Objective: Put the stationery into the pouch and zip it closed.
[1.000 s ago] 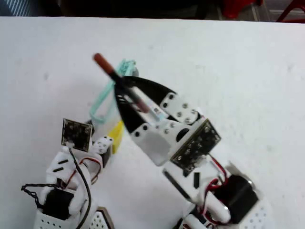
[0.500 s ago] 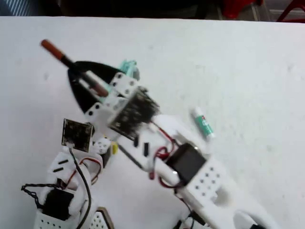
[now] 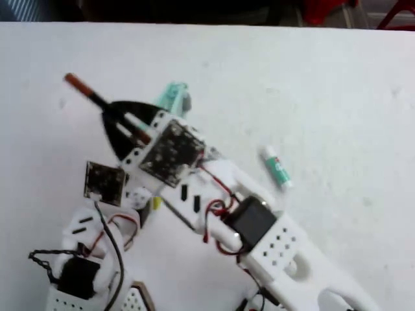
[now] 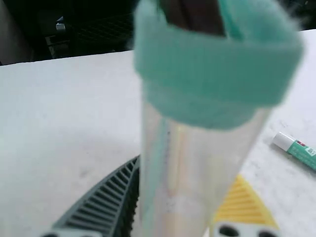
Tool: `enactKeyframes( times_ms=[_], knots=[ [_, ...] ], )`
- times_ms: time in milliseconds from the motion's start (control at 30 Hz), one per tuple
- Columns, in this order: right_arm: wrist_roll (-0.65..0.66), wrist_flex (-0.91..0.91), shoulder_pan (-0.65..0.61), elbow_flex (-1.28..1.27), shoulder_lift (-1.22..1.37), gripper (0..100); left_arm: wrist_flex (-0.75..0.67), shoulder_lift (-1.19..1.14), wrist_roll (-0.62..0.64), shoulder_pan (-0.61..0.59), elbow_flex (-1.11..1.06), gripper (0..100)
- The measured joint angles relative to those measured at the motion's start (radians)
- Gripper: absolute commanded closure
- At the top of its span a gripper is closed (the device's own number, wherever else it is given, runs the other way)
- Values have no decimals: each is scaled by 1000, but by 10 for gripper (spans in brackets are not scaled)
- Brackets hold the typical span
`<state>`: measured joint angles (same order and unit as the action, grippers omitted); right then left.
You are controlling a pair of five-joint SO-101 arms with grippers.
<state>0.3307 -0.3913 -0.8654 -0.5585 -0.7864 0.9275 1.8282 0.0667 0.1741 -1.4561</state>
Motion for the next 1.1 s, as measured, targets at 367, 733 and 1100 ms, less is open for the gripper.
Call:
enactKeyframes(
  times_ms=[367, 733, 1100],
  knots=[
    [0, -2, 97, -132, -183, 981, 0, 0, 0, 3, 0, 782],
    [-6, -115, 101, -146, -242, 981, 0, 0, 0, 5, 0, 782],
    [-245, -298, 60, 35, -52, 981, 0, 0, 0, 2, 0, 782]
  ],
)
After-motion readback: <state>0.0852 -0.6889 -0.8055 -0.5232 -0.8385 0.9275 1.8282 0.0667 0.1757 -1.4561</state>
